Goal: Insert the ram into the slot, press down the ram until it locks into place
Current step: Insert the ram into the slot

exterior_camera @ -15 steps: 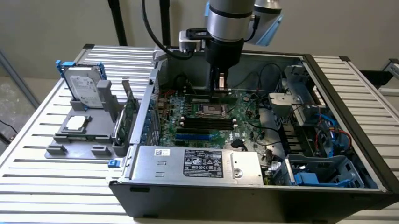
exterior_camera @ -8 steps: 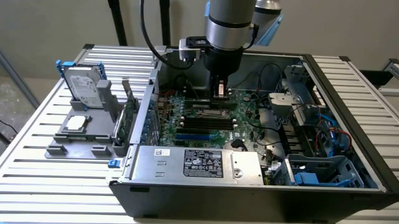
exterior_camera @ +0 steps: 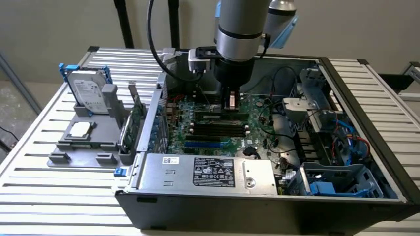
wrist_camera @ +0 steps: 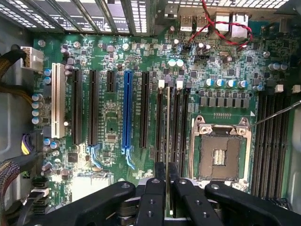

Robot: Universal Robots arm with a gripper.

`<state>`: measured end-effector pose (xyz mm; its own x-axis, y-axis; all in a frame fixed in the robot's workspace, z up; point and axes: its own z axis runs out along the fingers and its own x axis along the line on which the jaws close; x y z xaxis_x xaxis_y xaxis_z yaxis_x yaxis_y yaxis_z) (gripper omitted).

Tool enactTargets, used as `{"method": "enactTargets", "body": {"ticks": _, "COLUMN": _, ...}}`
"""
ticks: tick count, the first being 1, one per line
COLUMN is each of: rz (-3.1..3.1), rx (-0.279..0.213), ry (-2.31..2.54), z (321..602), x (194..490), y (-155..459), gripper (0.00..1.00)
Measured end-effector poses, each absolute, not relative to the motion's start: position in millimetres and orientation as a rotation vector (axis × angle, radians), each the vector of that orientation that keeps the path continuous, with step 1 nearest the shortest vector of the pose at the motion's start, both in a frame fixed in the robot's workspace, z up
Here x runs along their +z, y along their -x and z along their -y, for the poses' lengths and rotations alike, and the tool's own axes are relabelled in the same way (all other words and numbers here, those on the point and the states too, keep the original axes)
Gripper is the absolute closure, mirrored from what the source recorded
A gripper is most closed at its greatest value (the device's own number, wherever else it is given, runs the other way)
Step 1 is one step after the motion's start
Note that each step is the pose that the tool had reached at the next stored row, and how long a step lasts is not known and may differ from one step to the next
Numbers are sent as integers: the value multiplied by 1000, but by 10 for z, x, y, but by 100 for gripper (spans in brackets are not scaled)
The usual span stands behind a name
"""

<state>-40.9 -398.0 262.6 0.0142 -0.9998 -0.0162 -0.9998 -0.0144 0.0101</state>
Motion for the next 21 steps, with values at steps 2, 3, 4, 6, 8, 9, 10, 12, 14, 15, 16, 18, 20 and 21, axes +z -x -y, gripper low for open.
{"method": "enactTargets", "body": {"ticks": 2, "rz": -2201, "rx": 26, "ry": 2233, "z": 3980, "x": 2589, "y": 410, "gripper": 86}}
{"method": "enactTargets", "body": {"ticks": 3, "rz": -2201, "rx": 25, "ry": 2233, "z": 3980, "x": 2571, "y": 411, "gripper": 86}}
{"method": "enactTargets", "body": {"ticks": 4, "rz": -2201, "rx": 24, "ry": 2232, "z": 3980, "x": 2553, "y": 413, "gripper": 86}}
{"method": "enactTargets", "body": {"ticks": 6, "rz": -2202, "rx": 21, "ry": 2233, "z": 3980, "x": 2517, "y": 418, "gripper": 86}}
{"method": "enactTargets", "body": {"ticks": 8, "rz": -2203, "rx": 16, "ry": 2235, "z": 3980, "x": 2481, "y": 425, "gripper": 86}}
{"method": "enactTargets", "body": {"ticks": 9, "rz": -2205, "rx": 13, "ry": 2236, "z": 3980, "x": 2464, "y": 427, "gripper": 86}}
{"method": "enactTargets", "body": {"ticks": 10, "rz": -2206, "rx": 10, "ry": 2237, "z": 3980, "x": 2448, "y": 428, "gripper": 86}}
{"method": "enactTargets", "body": {"ticks": 12, "rz": -2208, "rx": 4, "ry": 2239, "z": 3980, "x": 2426, "y": 429, "gripper": 86}}
{"method": "enactTargets", "body": {"ticks": 14, "rz": -2212, "rx": -9, "ry": 2242, "z": 3980, "x": 2412, "y": 429, "gripper": 86}}
{"method": "enactTargets", "body": {"ticks": 15, "rz": -2214, "rx": -16, "ry": 2243, "z": 3979, "x": 2407, "y": 429, "gripper": 86}}
{"method": "enactTargets", "body": {"ticks": 16, "rz": -2215, "rx": -20, "ry": 2244, "z": 3978, "x": 2401, "y": 429, "gripper": 86}}
{"method": "enactTargets", "body": {"ticks": 18, "rz": -2216, "rx": -23, "ry": 2245, "z": 3977, "x": 2390, "y": 428, "gripper": 86}}
{"method": "enactTargets", "body": {"ticks": 20, "rz": -2218, "rx": -23, "ry": 2243, "z": 3976, "x": 2381, "y": 429, "gripper": 86}}
{"method": "enactTargets", "body": {"ticks": 21, "rz": -2220, "rx": -23, "ry": 2241, "z": 3975, "x": 2377, "y": 429, "gripper": 86}}
